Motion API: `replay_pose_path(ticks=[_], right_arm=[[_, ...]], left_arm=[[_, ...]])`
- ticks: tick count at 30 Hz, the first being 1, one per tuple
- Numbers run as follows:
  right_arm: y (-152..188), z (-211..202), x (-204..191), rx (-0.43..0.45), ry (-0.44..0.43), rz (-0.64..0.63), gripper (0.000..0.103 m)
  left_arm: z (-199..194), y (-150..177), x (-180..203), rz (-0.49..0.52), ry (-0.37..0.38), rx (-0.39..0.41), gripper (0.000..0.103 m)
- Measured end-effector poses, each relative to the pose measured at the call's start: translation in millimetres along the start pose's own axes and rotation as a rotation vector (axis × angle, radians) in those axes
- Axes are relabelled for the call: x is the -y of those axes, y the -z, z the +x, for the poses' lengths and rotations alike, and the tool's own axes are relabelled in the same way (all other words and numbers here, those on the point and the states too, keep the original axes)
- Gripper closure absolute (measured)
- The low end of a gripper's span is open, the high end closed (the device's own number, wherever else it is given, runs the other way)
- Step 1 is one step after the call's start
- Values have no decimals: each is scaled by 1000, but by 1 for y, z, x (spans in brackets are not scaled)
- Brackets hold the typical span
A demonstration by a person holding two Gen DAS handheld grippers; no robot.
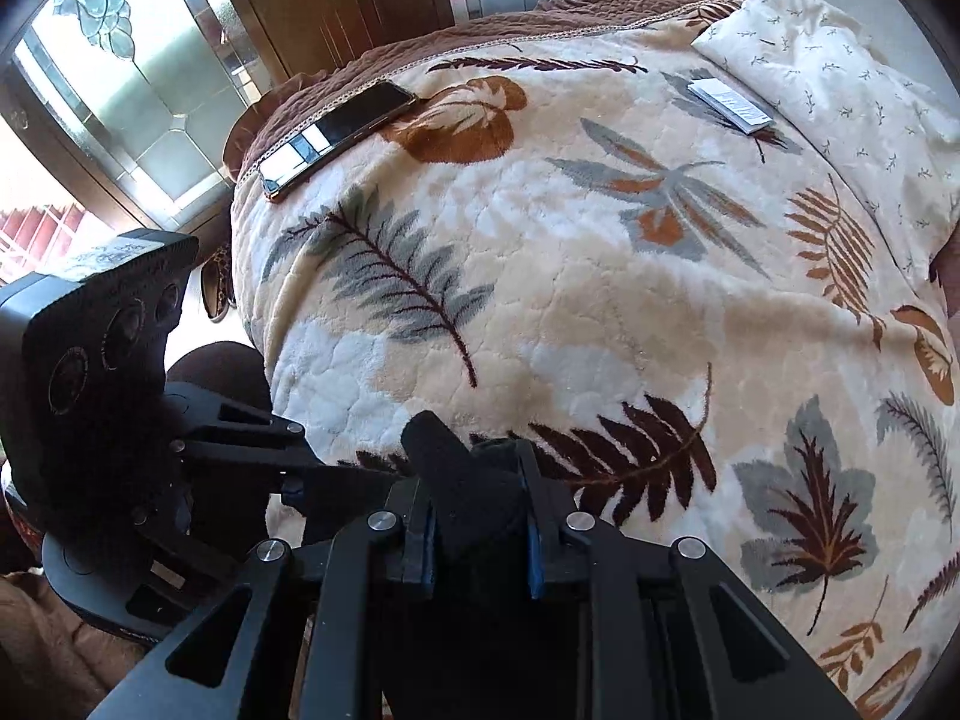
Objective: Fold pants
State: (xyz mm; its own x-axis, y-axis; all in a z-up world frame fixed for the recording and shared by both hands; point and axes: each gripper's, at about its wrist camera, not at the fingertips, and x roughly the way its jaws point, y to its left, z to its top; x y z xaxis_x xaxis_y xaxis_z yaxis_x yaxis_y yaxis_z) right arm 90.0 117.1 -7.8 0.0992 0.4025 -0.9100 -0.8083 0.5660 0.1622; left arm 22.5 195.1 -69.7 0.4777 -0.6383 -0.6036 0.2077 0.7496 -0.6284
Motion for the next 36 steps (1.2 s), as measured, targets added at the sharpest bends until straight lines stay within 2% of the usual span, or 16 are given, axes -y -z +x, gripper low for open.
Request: replay_pose_path(ticks=[4,10,14,18,21,23,25,27,31,34,36], right_arm=[[9,-17,7,34,12,19,80],[43,-51,33,90,45,89,80],[81,-70,57,116,76,163,80],[136,-84,93,137,101,288,79],[179,-89,117,145,115,389,72],[209,-93,134,157,139,470,64],[239,-102,152,176,170,567,64],[268,-116,169,197,222,650,64],[292,-154,174,283,301,713,62],[279,-176,151,369,231,673,62],[260,-173,132,410,98,645,62]], left_arm=[[-3,-1,19,-1,-17,6,78],[11,2,65,17,16,-18,78],[40,13,100,32,63,-64,78],[84,34,136,51,103,-137,75],[109,52,164,108,104,-195,68],[117,63,180,151,119,-242,65],[113,72,191,196,149,-284,61],[103,75,196,231,160,-293,59],[71,67,188,241,147,-230,52],[66,54,169,180,69,-171,51],[73,48,153,123,21,-165,51]])
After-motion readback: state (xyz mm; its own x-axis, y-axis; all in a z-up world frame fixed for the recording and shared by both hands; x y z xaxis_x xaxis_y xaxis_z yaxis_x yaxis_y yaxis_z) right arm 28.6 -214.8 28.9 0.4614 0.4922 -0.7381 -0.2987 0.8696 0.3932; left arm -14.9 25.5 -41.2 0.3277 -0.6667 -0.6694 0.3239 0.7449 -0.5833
